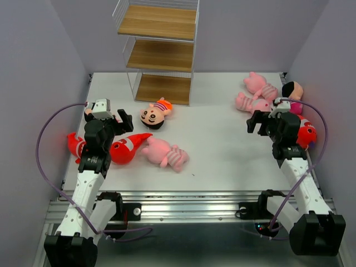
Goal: Place and organize the stuffed toys onto the shelf
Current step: Grab a stuffed toy with the left arm
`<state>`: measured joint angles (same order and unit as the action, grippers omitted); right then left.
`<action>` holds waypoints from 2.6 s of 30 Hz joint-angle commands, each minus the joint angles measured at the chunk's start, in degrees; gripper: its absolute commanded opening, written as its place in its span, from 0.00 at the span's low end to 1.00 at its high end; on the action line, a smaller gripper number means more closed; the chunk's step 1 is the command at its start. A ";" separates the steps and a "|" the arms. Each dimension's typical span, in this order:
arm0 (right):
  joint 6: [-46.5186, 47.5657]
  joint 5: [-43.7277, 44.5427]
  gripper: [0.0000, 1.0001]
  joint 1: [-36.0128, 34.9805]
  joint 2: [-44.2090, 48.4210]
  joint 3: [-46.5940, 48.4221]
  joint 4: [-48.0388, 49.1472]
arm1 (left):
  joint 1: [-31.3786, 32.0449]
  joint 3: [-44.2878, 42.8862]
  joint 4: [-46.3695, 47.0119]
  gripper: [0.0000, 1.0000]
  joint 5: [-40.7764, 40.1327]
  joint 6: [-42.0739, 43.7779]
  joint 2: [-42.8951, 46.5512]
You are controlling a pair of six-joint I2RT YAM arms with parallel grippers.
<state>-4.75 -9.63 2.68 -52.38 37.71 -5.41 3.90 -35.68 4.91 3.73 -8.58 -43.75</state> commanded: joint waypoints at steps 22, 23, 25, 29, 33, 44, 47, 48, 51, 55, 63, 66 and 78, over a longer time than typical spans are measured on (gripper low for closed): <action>21.01 -31.40 1.00 0.40 -2.81 1.30 -6.53 | -0.12 -2.64 2.48 0.99 -2.40 0.58 -0.81; 21.19 -34.72 1.00 0.40 -5.16 4.88 -7.59 | -0.12 -2.64 2.56 0.99 -3.02 0.41 -1.07; 21.37 -37.99 1.00 0.40 -8.07 9.55 -9.96 | -0.12 -2.73 2.56 0.99 -3.11 0.06 -1.87; 17.76 -44.68 1.00 0.40 -15.11 17.48 -11.91 | -0.21 -3.08 2.83 0.99 -3.11 -2.57 -3.71; 18.72 -47.24 1.00 0.40 -19.07 15.20 -10.32 | -1.17 -6.84 0.90 0.99 -1.80 -8.11 -7.30; 19.96 -45.13 1.00 0.40 -13.01 11.68 -9.62 | -13.56 -20.38 -11.57 0.93 -3.01 -30.62 -27.34; 19.78 -45.04 1.00 0.40 -12.13 11.68 -9.44 | -14.62 -25.30 -16.50 0.93 -6.18 -29.75 -34.46; 19.78 -45.13 1.00 0.40 -12.04 11.68 -9.44 | -14.89 -26.18 -16.77 0.92 -6.10 -29.13 -37.09; 19.87 -45.39 1.00 0.40 -12.31 11.59 -9.27 | -15.76 -27.95 -17.13 0.91 -6.80 -27.72 -40.27; 19.87 -45.22 1.00 0.40 -13.01 11.59 -9.27 | -16.03 -28.21 -16.60 0.91 -8.82 -26.40 -42.99; 20.57 -44.07 1.00 0.40 -13.71 11.50 -9.27 | -16.73 -29.09 -16.07 0.85 -8.83 -24.38 -50.73; 20.84 -43.55 1.00 0.40 -14.15 11.33 -9.27 | -16.73 -29.71 -15.72 0.77 -6.72 -23.42 -53.19; 21.37 -42.40 1.00 0.40 -15.47 11.33 -9.27 | -16.91 -26.99 -12.38 0.00 1.44 -20.26 -50.66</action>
<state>15.57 -52.38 2.68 -68.01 49.65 -16.34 -12.86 -63.05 -8.60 0.56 -31.14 -99.04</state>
